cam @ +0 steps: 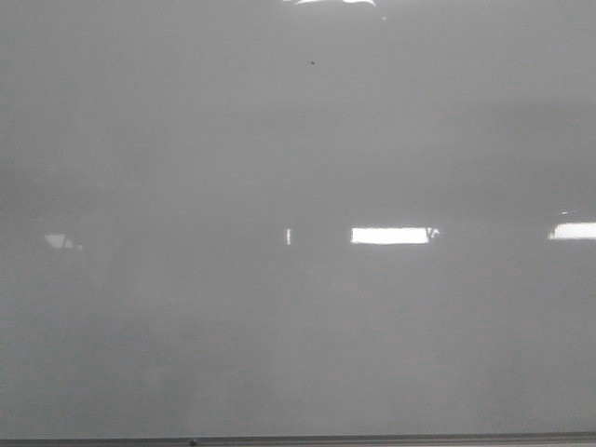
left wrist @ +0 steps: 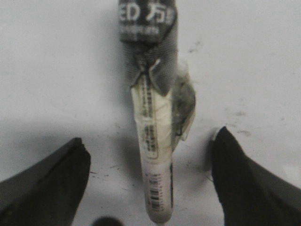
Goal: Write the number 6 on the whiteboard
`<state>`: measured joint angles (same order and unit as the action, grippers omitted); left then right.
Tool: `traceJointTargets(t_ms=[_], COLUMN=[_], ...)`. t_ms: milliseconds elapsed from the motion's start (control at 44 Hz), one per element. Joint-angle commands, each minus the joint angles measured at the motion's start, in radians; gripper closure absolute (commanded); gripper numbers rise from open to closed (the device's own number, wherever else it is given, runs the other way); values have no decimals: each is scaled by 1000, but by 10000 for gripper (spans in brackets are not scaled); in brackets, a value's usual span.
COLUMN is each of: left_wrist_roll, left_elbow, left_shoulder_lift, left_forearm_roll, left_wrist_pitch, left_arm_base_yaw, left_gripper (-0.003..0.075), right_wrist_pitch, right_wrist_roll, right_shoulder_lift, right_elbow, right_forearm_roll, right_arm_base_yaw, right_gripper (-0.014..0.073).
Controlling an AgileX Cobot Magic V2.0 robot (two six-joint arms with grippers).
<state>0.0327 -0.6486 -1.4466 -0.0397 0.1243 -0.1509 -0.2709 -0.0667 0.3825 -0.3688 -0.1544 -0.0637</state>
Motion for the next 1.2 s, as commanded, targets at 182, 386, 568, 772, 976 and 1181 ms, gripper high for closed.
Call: traceJointTargets(t_ms=[182,386,568,772,976,1181], left_wrist_roll=[5,5,5,1,-269,-449], left_elbow=[-32,-32,-41,-143,-295,-363], left_shoulder_lift=[25,25,58,187,207,207], left_forearm_roll=[1,1,1,-12,-24,-62], left_wrist_pitch=[91,81,23,-321,-720,-899], left_arm_base_yaw=[2,2,12,104,358,642], left_gripper=[482,666,741,741,741,741], right_wrist_pitch=[80,80,80,63,-28,-86], right_wrist_roll=[-2,-2,-2,-2,-17,-32], right_shoulder_lift=[14,14,14,14,46,169], right_elbow=[-29,-29,-29,-35,-83,-145], right_forearm_roll=[-7,-7,-7,-8,-8,-8], right_arm_base_yaw=[-1,-1,-1,-1,-1,-55], right_gripper=[3,3,3,3,3,3])
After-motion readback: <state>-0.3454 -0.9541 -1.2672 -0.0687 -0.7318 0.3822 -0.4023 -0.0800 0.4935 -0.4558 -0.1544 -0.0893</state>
